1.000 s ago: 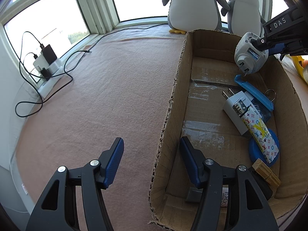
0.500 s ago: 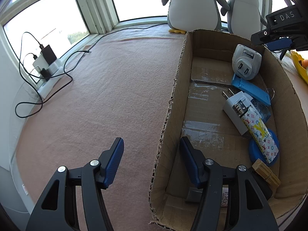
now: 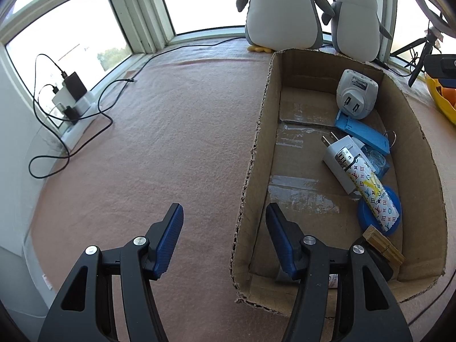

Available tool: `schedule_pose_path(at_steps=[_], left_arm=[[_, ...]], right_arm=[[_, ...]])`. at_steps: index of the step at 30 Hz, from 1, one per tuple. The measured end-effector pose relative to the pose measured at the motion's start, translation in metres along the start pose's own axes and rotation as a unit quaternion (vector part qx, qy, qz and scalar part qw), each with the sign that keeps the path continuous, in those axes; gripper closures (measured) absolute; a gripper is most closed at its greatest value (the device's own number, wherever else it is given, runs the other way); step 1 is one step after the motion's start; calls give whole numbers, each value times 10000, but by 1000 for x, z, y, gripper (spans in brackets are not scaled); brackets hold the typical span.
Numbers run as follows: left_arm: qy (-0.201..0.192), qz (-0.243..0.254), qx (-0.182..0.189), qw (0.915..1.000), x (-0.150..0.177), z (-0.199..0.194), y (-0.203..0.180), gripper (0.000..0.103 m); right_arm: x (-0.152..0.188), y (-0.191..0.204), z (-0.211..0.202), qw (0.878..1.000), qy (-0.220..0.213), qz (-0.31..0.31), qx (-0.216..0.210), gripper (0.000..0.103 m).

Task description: Organize rigid objects

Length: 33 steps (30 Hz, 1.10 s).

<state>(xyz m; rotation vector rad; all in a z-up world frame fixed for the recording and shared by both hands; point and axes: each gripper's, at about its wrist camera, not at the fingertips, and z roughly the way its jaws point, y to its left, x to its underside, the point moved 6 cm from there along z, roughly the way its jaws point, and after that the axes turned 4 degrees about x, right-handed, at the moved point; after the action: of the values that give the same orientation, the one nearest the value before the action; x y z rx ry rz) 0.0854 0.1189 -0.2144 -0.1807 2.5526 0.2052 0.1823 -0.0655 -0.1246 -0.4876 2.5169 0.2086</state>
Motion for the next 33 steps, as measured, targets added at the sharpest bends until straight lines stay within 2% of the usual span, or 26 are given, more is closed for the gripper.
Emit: schedule_pose_path(at_steps=[5, 8, 13, 16, 23, 33], left_arm=[[-165, -80, 84, 9998, -7, -27, 1, 42], [-343, -46, 109, 9993, -12, -47, -3, 33], [-573, 65, 178, 9982, -20, -78, -12, 33], [-697, 81, 211, 9973, -25, -94, -14, 24], [-964, 50, 309, 9949, -32, -125, -18, 23], [-1071, 151, 340, 9936, -32, -138, -28, 23]], right_arm=[[12, -2, -29, 9996, -235, 93, 81, 41], [20, -2, -45, 9991, -367, 86, 216, 38], [28, -1, -68, 9978, -573, 157, 288, 33], [32, -1, -81, 9970, -665, 186, 334, 33], [43, -2, -103, 9946, -863, 339, 458, 28], [49, -2, -116, 9926, -995, 331, 618, 27]])
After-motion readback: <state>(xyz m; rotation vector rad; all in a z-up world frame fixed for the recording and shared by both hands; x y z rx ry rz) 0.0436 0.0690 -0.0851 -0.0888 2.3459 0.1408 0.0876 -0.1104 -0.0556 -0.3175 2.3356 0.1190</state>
